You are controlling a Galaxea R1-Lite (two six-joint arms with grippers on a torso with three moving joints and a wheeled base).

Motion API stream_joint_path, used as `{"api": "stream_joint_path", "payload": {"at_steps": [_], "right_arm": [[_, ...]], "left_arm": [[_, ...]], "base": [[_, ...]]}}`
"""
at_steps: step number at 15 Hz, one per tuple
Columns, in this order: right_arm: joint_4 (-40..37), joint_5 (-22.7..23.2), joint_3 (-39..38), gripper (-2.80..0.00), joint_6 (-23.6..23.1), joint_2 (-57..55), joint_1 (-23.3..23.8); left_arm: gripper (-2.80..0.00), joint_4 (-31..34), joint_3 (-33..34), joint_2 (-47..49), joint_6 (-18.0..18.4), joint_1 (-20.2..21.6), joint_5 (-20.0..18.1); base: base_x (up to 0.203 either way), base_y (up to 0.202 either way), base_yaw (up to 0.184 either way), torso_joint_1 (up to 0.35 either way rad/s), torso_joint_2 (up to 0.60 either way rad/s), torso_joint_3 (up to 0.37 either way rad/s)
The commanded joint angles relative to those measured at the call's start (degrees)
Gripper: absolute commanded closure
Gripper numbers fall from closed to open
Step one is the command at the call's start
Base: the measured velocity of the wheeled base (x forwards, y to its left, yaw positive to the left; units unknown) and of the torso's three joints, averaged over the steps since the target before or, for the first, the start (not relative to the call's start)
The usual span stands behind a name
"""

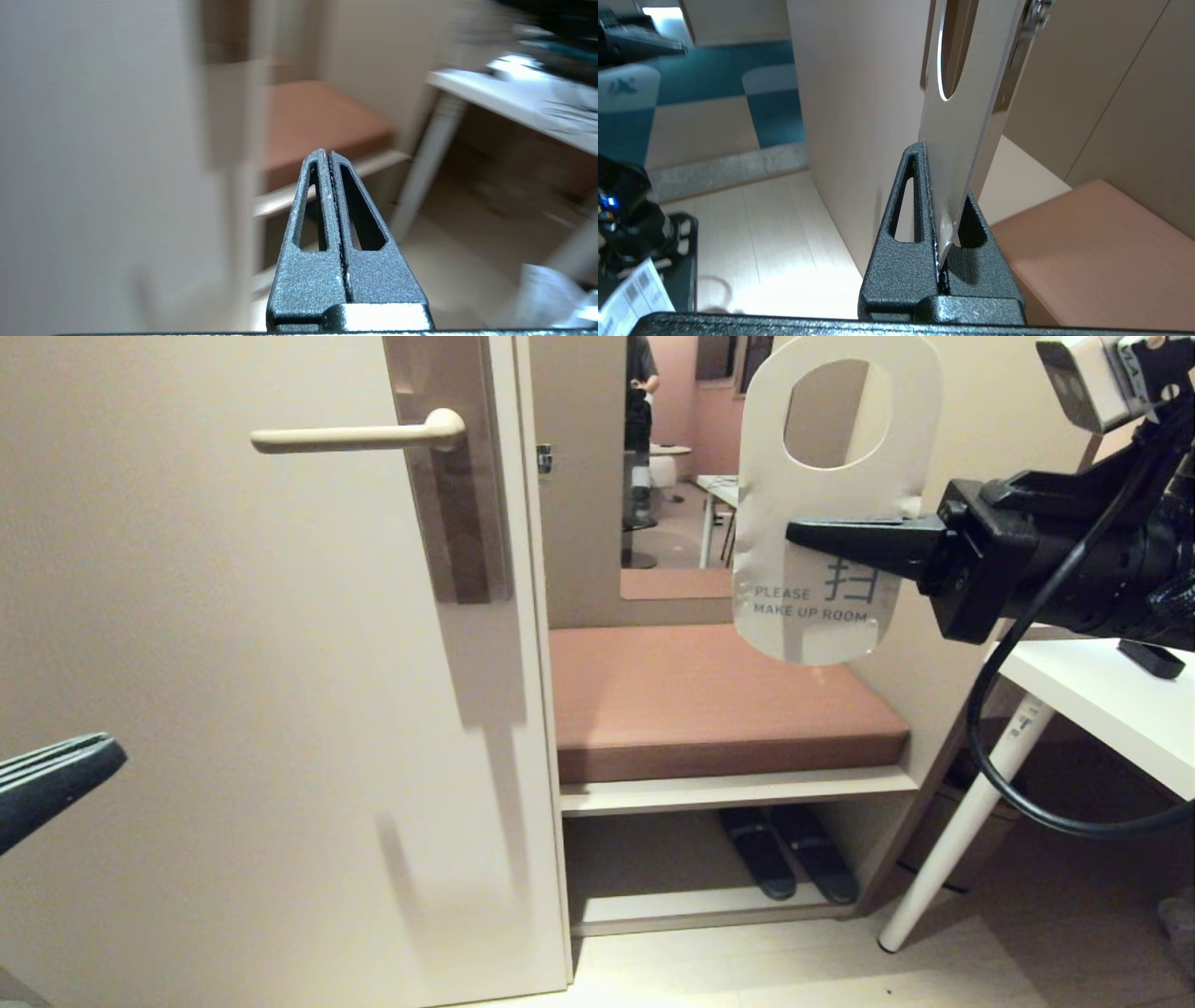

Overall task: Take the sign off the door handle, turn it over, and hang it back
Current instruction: Hand it to the other hand

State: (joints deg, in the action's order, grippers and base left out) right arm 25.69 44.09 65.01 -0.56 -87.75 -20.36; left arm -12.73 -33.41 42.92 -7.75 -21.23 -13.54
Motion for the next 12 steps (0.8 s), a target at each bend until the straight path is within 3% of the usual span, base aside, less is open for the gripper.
{"api": "stream_joint_path", "payload": {"at_steps": [1, 4, 7, 12], "right_arm": [[0.2, 0.4, 2.5, 0.0, 1.0, -1.4, -0.3], [0.2, 5.0, 2.9, 0.0, 2.5, -1.8, -0.7], [0.2, 7.8, 3.0, 0.0, 3.8, -1.9, -4.1], [0.2, 8.5, 4.3, 0.0, 4.7, -3.8, -11.0]], "left_arm": [[0.0, -0.5, -2.6, 7.7, -0.5, -1.3, -7.3], [0.0, -4.2, -3.8, 13.2, -1.2, -1.6, -12.9], [0.0, -13.6, -4.0, 17.7, -6.8, -2.3, -16.2], [0.0, -15.3, -3.7, 20.8, -7.3, -11.4, -16.7]], "base": [[0.0, 0.0, 0.0, 0.0, 0.0, 0.0], [0.0, 0.0, 0.0, 0.0, 0.0, 0.0], [0.0, 0.0, 0.0, 0.0, 0.0, 0.0], [0.0, 0.0, 0.0, 0.0, 0.0, 0.0]]}}
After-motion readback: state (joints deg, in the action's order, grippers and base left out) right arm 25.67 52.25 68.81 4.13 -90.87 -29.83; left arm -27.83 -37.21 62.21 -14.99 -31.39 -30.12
